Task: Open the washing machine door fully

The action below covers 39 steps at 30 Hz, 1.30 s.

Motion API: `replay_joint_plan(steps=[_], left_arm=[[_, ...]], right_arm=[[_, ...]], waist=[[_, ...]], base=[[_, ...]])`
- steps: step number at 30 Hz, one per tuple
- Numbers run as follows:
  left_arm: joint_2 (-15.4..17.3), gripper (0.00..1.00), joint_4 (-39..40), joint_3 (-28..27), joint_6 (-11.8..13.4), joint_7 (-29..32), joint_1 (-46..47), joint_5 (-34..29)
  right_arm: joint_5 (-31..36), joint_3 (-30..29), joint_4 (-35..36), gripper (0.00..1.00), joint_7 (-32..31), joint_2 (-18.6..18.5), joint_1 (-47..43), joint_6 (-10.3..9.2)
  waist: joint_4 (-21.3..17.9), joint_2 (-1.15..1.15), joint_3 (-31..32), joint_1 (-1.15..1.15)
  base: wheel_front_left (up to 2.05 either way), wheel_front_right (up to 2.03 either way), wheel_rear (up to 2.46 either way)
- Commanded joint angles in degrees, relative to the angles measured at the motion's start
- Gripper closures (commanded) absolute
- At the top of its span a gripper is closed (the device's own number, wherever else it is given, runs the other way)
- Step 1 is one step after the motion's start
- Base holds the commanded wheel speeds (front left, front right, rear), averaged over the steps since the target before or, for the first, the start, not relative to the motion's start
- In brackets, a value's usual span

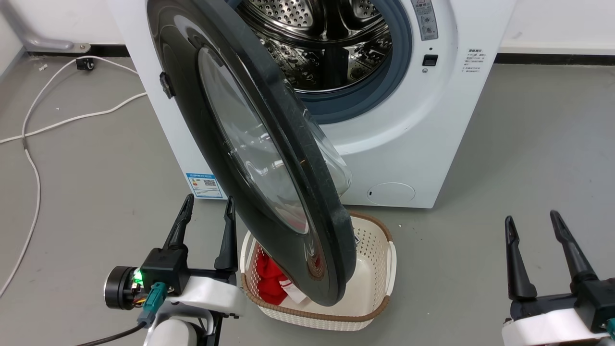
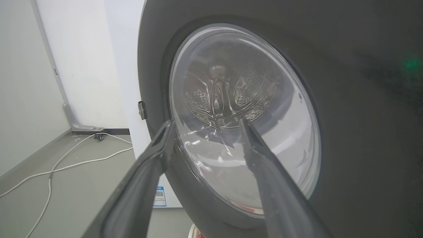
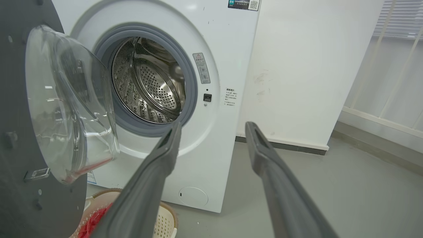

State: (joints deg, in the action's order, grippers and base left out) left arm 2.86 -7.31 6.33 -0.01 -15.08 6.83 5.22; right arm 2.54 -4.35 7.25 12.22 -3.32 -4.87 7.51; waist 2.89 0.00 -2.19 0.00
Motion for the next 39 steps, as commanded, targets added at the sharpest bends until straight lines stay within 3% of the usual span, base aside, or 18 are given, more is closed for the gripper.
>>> replay_joint_plan(steps=[1, 16, 17, 19, 28, 39], left_arm=[[0.0, 0.0, 0.1, -0.2, -0.2, -0.1, 0.2, -0.3], [0.0, 0.0, -0.5, 0.0, -0.5, -0.1, 0.3, -0.4], [0.0, 0.23, -0.7, 0.0, -0.6, -0.1, 0.2, -0.2], [0.0, 1.0, -1.1, 0.0, -0.8, -0.1, 0.2, 0.0], [0.0, 1.0, 0.4, 0.1, -0.6, -0.1, 1.0, 0.2], [0.0, 1.0, 15.6, 0.0, -0.1, -0.1, 4.1, -0.3]], right_arm=[[0.2, 0.0, -0.5, 0.0, 0.0, 0.2, -0.6, -0.04], [-4.2, -0.9, -5.0, 0.0, 1.7, 0.5, 1.3, -0.04], [-4.3, -0.9, -5.0, 0.0, 1.7, 0.5, 1.4, -0.04], [-4.7, -1.0, -5.1, 0.0, 1.7, 0.5, 1.3, -0.04], [-4.9, -1.1, -4.7, 0.0, 1.4, 0.5, 0.9, -0.04], [-5.4, -1.5, -4.2, 0.0, 1.1, 0.5, 0.7, -0.04]], waist=[[0.0, 0.0, 0.0, 0.0], [-0.3, 0.0, -0.3, 0.0], [-0.3, 0.0, -0.3, 0.0], [-0.3, 0.0, -0.3, 0.0], [-0.3, 0.0, -0.4, 0.0], [0.0, 0.0, -0.7, 0.0]], base=[[0.0, 0.0, 0.0], [0.0, 0.0, 0.0], [0.0, 0.0, 0.0], [0.0, 0.0, 0.0], [0.0, 0.0, 0.0], [0.0, 0.0, 0.0]])
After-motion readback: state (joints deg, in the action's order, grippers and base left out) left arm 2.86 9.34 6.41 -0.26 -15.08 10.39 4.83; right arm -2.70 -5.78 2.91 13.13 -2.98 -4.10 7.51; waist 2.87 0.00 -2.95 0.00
